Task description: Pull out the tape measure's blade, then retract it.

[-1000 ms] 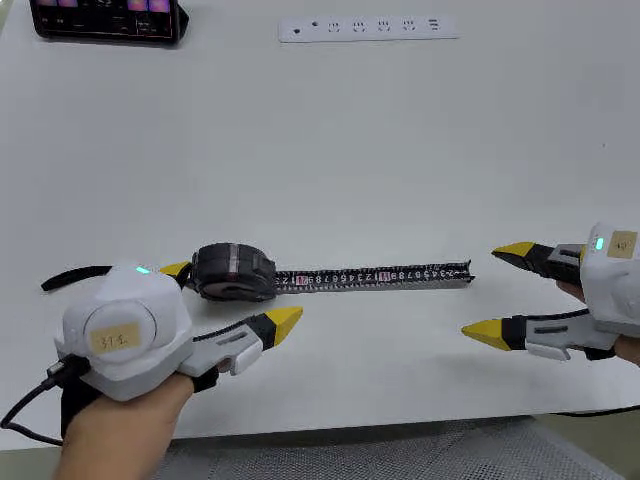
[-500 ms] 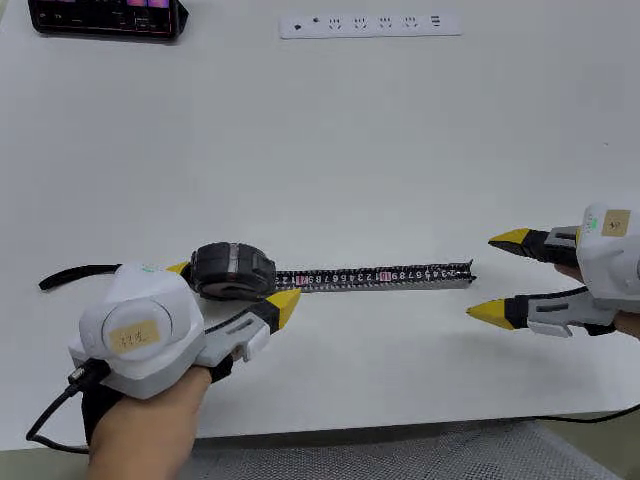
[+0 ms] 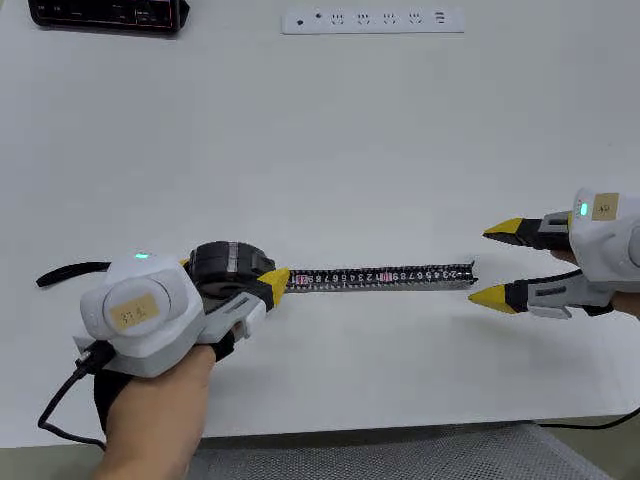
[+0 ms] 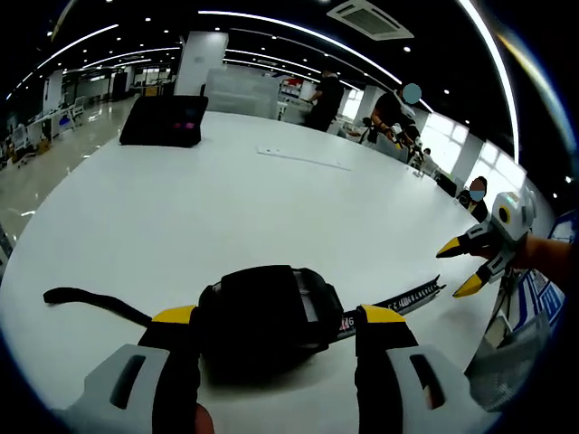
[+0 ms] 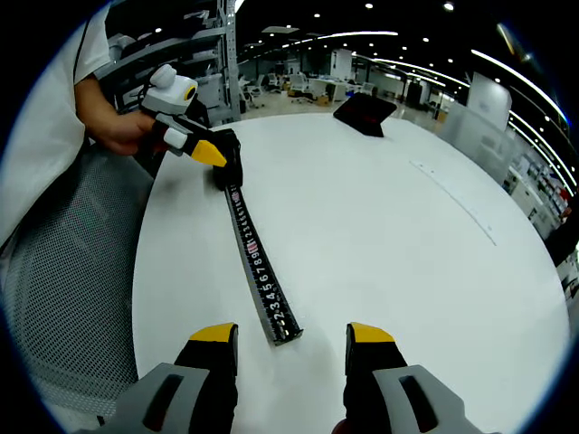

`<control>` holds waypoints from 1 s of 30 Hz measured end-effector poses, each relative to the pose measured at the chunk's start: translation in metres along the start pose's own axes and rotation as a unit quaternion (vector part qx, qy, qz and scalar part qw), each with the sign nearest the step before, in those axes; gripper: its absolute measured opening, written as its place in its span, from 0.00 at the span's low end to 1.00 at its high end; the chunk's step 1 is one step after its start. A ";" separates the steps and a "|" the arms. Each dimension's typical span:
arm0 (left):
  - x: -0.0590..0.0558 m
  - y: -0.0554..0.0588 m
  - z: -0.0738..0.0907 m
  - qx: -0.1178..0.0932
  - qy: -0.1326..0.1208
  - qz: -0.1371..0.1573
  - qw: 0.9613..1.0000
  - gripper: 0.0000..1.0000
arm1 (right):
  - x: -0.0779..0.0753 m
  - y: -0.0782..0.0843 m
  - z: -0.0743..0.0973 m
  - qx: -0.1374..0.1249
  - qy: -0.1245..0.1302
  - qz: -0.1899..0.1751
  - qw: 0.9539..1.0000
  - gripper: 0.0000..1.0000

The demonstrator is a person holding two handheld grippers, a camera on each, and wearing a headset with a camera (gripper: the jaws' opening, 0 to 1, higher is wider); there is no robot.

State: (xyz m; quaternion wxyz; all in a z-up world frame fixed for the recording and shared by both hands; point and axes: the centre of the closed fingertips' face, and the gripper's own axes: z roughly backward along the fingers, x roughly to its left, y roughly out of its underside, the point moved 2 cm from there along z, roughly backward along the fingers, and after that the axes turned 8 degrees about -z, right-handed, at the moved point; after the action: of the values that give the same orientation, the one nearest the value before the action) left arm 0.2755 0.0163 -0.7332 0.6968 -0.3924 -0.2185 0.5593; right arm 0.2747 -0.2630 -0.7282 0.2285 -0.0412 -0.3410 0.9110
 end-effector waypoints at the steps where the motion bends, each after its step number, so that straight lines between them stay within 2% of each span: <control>1: 0.000 0.000 0.000 0.000 -0.001 0.001 1.000 0.65 | -0.001 0.000 -0.001 0.002 -0.002 0.001 1.000 0.44; 5: 0.004 0.002 -0.002 0.004 -0.009 0.004 1.000 0.61 | -0.002 0.001 -0.003 0.009 -0.007 0.009 1.000 0.43; 15: 0.004 0.003 -0.005 0.007 -0.012 0.005 1.000 0.62 | -0.003 0.005 -0.008 0.027 -0.024 0.023 0.999 0.41; 30: 0.003 0.004 -0.006 0.011 -0.010 0.002 1.000 0.62 | -0.001 0.013 -0.018 0.070 -0.064 0.056 0.994 0.29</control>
State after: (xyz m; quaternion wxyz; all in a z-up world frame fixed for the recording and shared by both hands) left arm 0.2786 0.0181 -0.7400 0.6981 -0.3791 -0.2187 0.5667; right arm 0.2749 -0.2613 -0.7505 0.1570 0.0146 -0.2877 0.9447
